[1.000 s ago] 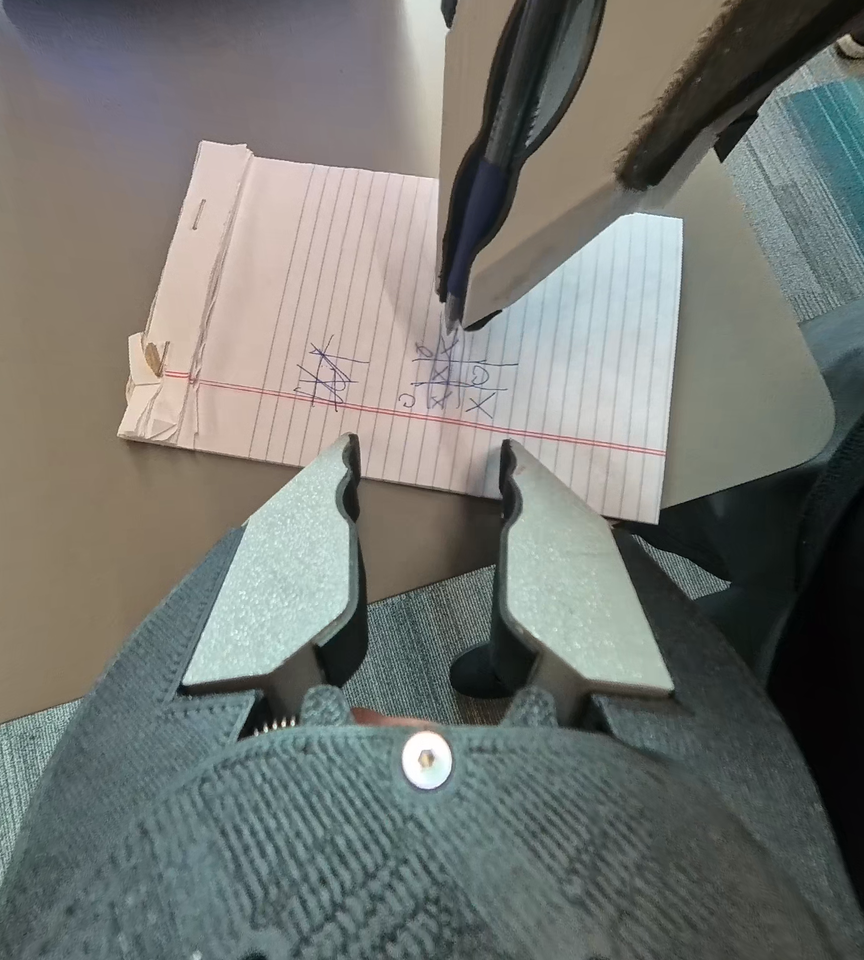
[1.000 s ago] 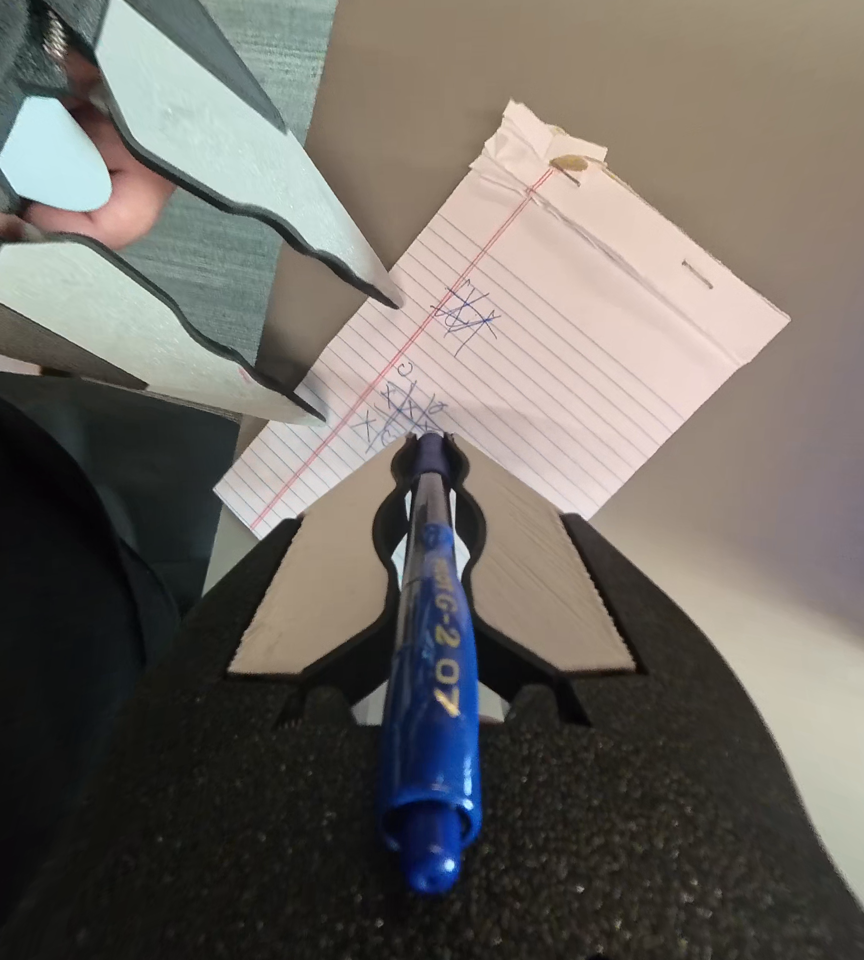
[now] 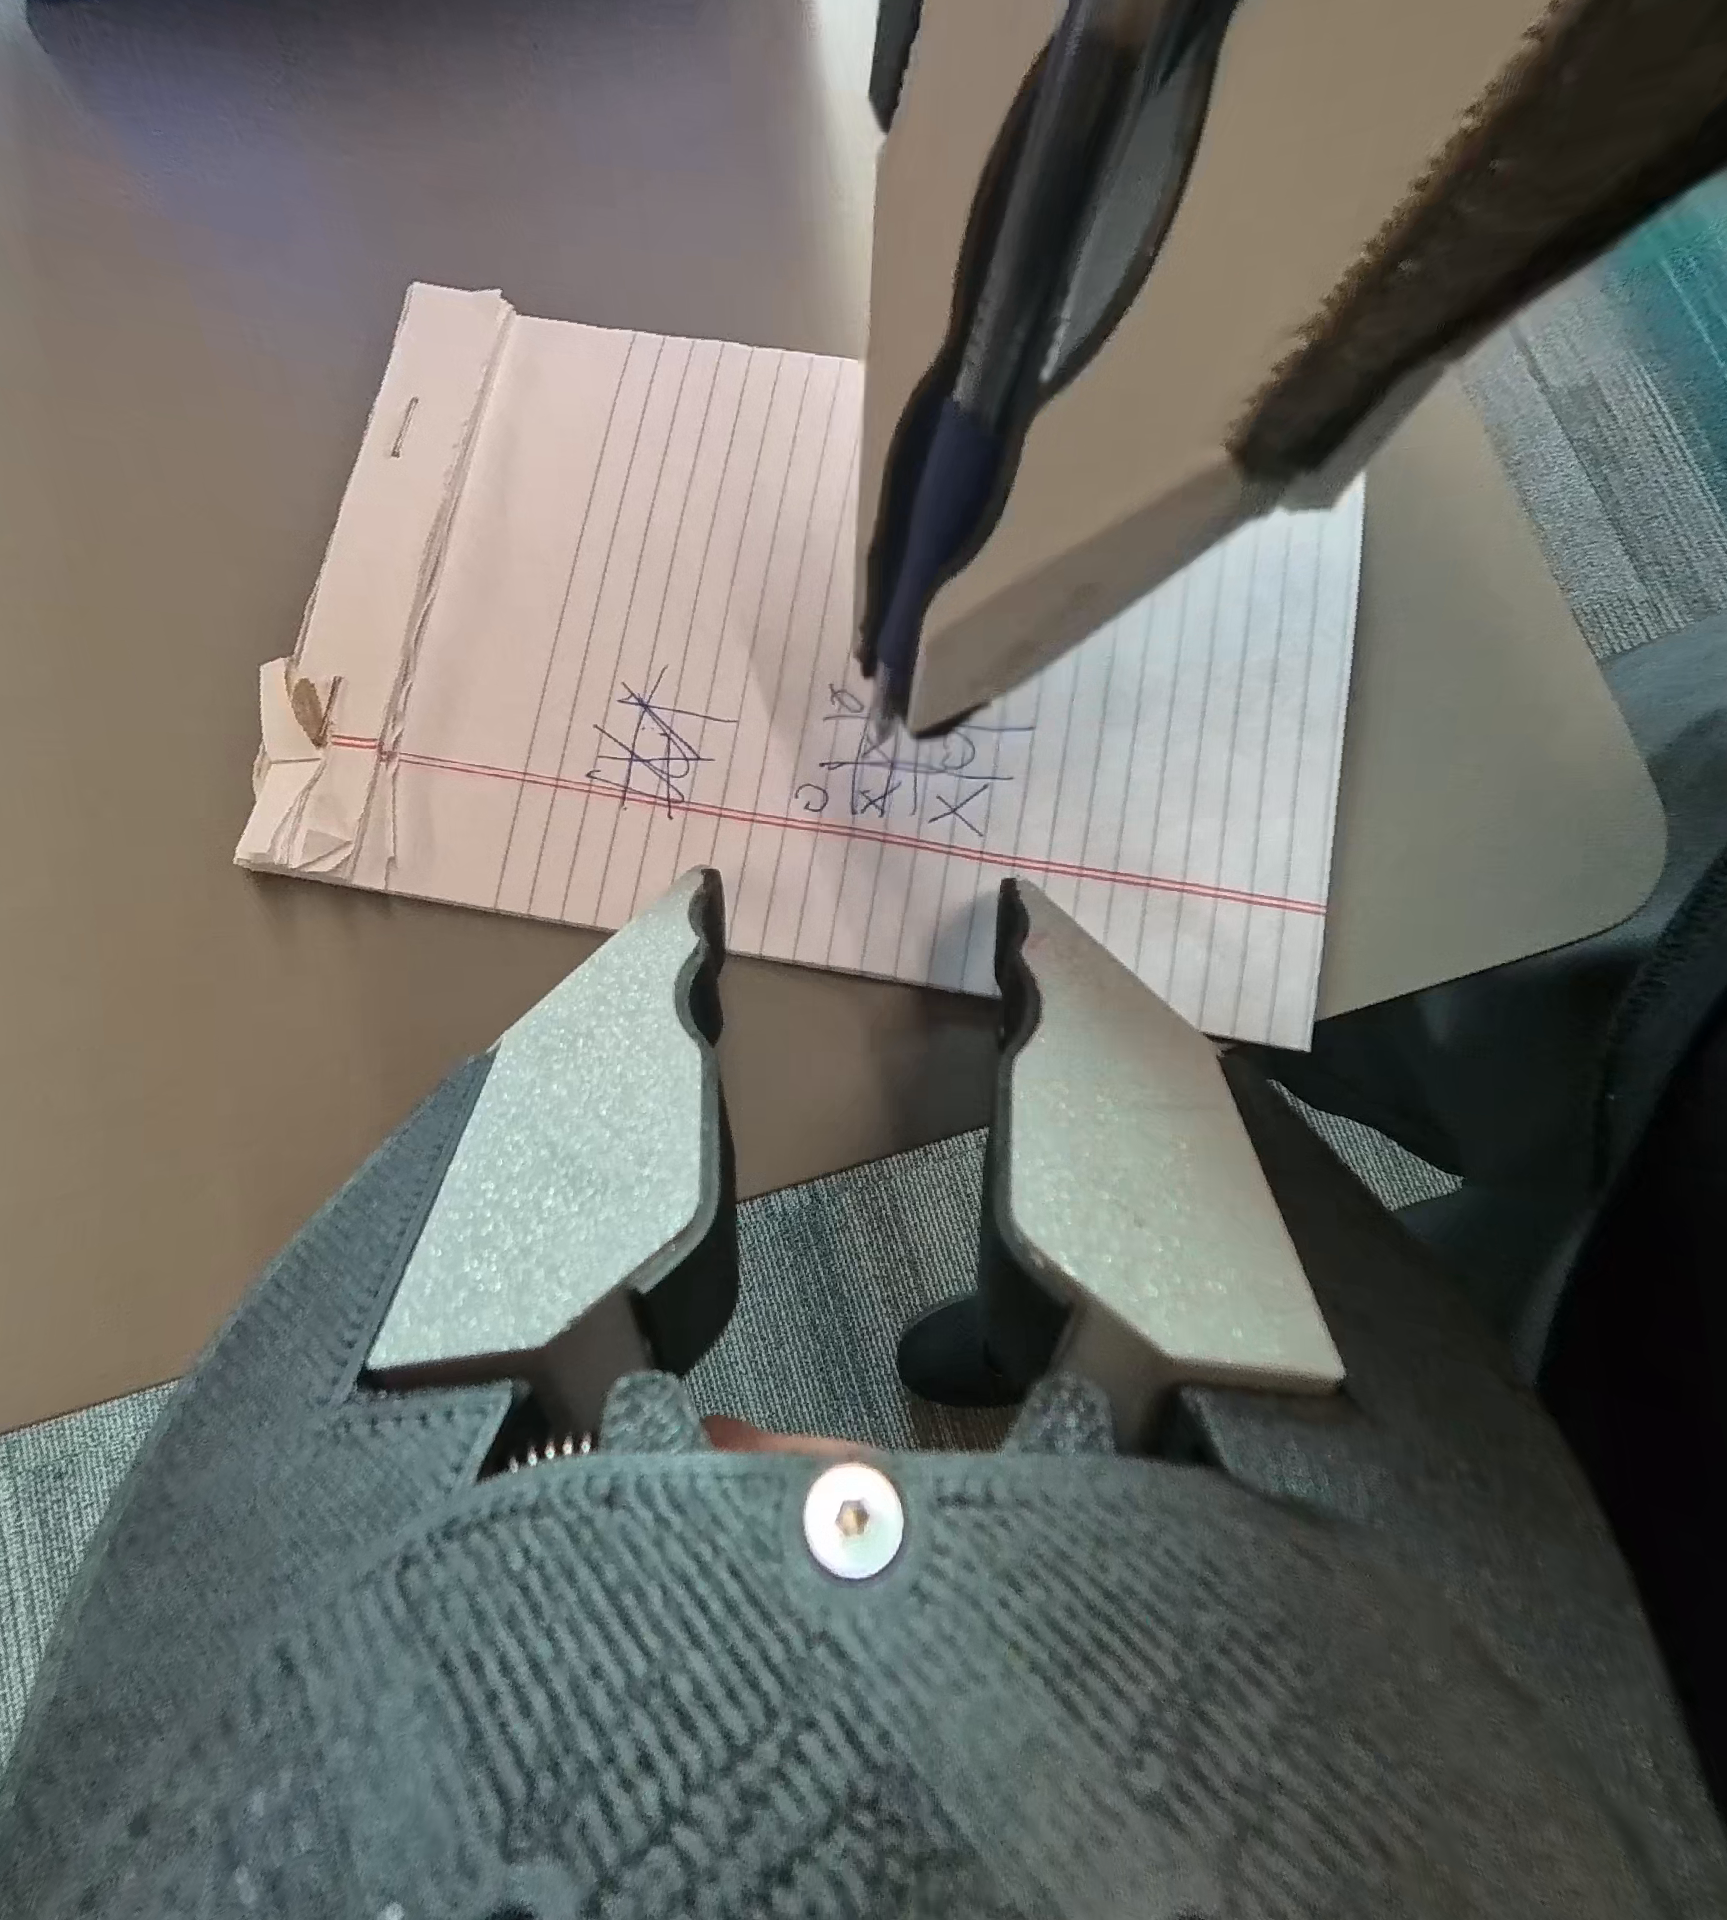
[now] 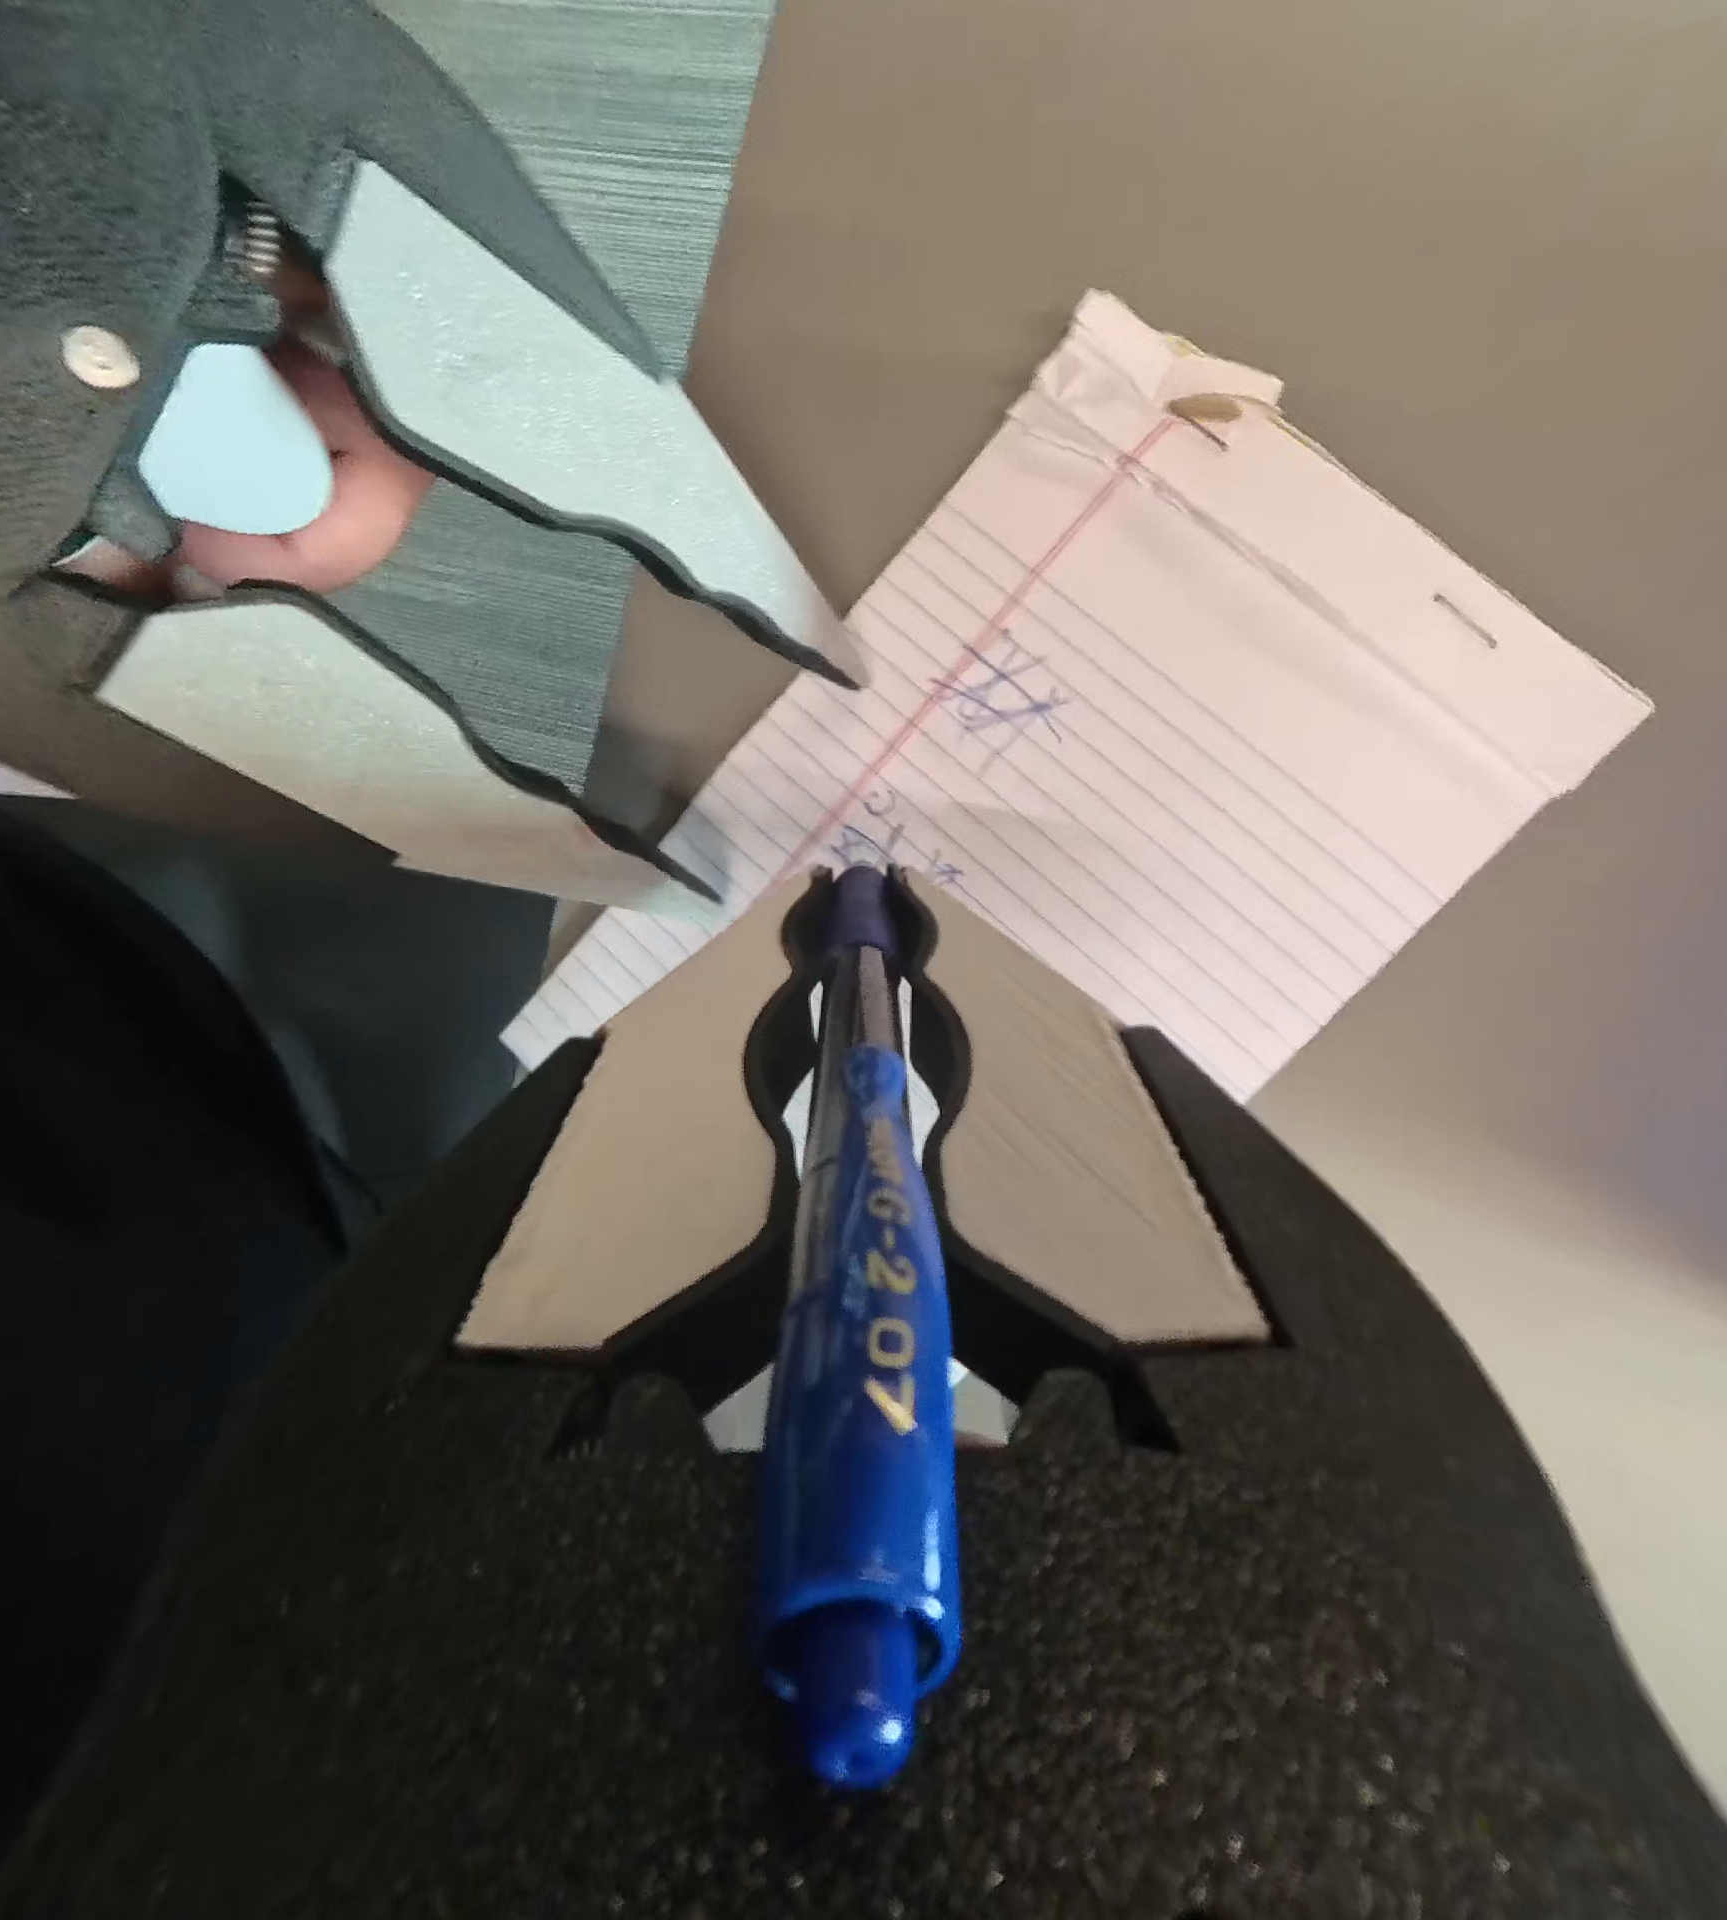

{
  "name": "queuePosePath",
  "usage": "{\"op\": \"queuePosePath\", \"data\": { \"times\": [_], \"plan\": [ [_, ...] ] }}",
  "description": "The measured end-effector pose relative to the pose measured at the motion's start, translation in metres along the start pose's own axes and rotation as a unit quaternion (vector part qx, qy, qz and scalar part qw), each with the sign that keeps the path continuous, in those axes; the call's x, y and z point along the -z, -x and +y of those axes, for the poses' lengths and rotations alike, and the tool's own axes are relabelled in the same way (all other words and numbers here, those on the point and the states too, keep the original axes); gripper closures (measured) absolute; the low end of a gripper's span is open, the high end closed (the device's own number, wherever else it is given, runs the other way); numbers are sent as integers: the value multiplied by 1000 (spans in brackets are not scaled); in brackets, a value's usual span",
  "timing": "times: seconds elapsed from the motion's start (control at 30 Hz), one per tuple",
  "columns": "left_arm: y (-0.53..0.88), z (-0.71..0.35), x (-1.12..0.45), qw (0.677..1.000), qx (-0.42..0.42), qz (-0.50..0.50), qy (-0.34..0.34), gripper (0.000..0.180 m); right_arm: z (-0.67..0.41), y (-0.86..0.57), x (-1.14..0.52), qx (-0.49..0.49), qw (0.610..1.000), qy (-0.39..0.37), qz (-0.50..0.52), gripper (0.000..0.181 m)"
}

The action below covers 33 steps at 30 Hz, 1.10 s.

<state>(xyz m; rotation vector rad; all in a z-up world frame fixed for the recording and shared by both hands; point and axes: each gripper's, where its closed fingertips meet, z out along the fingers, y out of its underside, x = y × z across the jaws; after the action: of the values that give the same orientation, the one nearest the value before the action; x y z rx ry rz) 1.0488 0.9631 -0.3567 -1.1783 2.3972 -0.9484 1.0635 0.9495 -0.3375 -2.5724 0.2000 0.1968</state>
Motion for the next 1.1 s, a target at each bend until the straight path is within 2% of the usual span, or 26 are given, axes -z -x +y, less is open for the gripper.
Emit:
{"op": "queuePosePath", "data": {
  "times": [0.4, 0.73, 0.87, 1.0, 1.1],
  "plan": [
    [-1, 1, 0, 1000, -1, 1, 0, 129, 6, -2, 1, -14, 1000, 4, -1, 172],
    [-1, 2, 1, 1000, -2, 1, 6, 129, -7, 0, -5, 27, 1000, 11, -12, 171],
    [-4, 3, 2, 998, -7, -1, 69, 135, -5, 3, 2, 62, 998, 23, -14, 171],
    [-8, -3, -3, 997, 13, 1, 79, 134, 4, -8, 12, 55, 998, 25, -6, 171],
    [-7, -7, -4, 995, 71, -9, 74, 136, 11, -14, 17, 45, 999, 25, 0, 171]
  ]
}}
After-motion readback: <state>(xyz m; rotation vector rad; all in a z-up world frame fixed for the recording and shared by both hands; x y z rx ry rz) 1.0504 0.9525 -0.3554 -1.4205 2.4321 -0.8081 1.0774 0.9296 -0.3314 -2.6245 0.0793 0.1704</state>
